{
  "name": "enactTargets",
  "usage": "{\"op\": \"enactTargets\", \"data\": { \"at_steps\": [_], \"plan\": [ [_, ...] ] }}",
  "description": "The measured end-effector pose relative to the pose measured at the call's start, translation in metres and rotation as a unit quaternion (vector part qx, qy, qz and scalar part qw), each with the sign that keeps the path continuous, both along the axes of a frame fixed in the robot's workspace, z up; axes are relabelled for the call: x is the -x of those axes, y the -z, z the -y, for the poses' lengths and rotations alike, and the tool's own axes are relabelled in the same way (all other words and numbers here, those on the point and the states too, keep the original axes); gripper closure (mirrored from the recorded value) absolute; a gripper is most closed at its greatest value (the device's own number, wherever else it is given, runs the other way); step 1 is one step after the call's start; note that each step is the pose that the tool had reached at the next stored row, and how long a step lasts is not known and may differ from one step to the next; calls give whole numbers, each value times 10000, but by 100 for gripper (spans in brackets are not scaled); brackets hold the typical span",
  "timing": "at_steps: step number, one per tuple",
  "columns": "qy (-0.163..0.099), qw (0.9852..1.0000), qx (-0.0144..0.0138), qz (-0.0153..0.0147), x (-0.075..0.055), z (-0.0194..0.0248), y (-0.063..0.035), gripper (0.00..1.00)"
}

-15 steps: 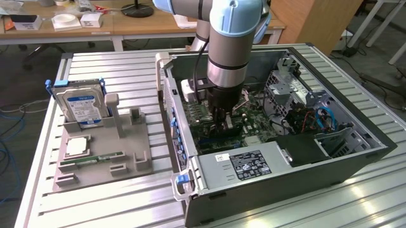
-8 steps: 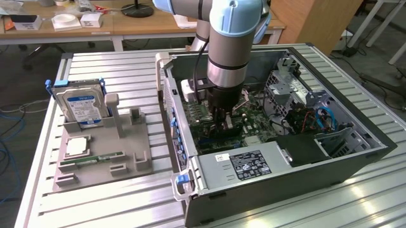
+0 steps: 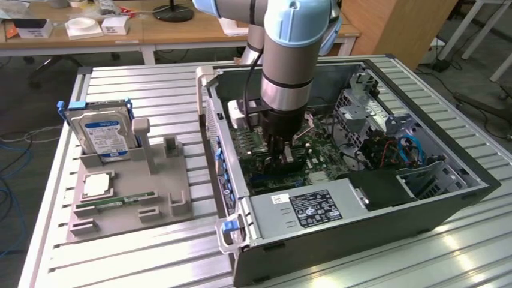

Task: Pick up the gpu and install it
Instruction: 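Insert the gpu into the slot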

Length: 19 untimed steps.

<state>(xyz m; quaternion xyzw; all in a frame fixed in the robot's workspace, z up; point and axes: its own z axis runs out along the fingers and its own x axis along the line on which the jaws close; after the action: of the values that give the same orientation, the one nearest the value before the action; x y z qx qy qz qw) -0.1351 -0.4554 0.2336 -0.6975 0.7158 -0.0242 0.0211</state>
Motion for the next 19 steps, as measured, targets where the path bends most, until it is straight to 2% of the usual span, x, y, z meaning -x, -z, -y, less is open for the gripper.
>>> {"op": "enactTargets", "data": {
  "at_steps": [11,19],
  "plan": [
    [-1,10000,4,-1,0,2,-108,73],
    [-1,10000,3,1,0,2,-246,73]
  ]
}}
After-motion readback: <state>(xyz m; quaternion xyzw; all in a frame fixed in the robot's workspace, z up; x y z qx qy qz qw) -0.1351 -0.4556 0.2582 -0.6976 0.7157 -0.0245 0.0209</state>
